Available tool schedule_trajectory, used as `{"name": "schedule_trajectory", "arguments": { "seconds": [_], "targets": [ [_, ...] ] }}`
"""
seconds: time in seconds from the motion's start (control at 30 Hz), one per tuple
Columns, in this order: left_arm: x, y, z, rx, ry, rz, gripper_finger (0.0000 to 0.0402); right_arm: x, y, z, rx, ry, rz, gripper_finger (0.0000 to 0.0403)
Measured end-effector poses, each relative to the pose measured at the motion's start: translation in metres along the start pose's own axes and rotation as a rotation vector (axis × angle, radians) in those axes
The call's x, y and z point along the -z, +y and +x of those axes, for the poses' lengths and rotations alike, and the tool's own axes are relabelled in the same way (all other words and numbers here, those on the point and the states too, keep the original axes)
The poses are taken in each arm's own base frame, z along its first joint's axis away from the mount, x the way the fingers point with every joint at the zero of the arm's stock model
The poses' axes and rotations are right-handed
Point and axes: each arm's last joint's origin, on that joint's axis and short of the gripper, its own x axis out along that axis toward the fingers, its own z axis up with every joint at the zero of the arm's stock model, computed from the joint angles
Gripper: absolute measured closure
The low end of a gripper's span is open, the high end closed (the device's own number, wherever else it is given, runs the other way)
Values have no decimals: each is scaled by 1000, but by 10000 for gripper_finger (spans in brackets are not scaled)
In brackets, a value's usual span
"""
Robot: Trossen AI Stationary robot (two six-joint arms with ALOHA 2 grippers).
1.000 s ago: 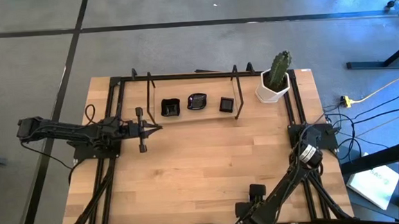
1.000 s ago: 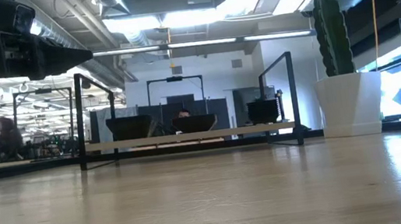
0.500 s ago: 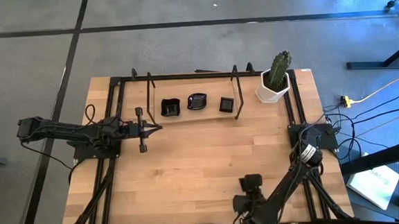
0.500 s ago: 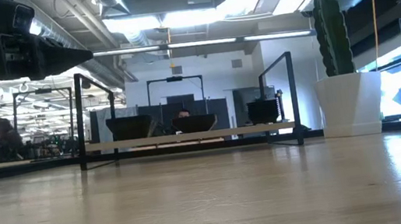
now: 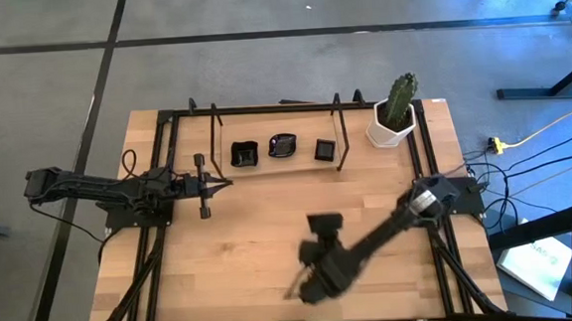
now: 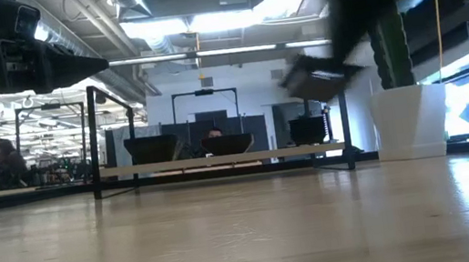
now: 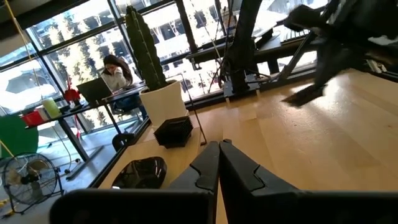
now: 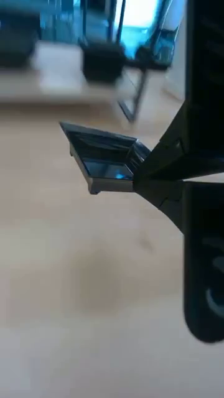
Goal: Pick & Place Mini shaped plates
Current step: Stack the square plate on the top of the square plate on the shelf
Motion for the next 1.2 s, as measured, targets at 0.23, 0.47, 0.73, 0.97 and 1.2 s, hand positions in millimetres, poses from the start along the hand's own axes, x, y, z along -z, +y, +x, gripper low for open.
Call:
{"name": "schedule_trajectory", "arguments": {
  "seconds": [0.23,0.47,0.73,0.97,1.2],
  "targets": [
    [0,0,0,0,1,0,397,-43,-62,33,55,26,57,402],
    [0,0,0,0,1,76,394,-59,-136,64,24,121,124,402],
    [0,0,0,0,1,79,397,-54,-204,71,-58,170,275,402],
    [0,0,0,-3,2,79,394,-50,-219,94,-34,233,254,402],
    [0,0,0,-3,2,79,397,-43,-218,110,41,277,154,402]
  ]
}}
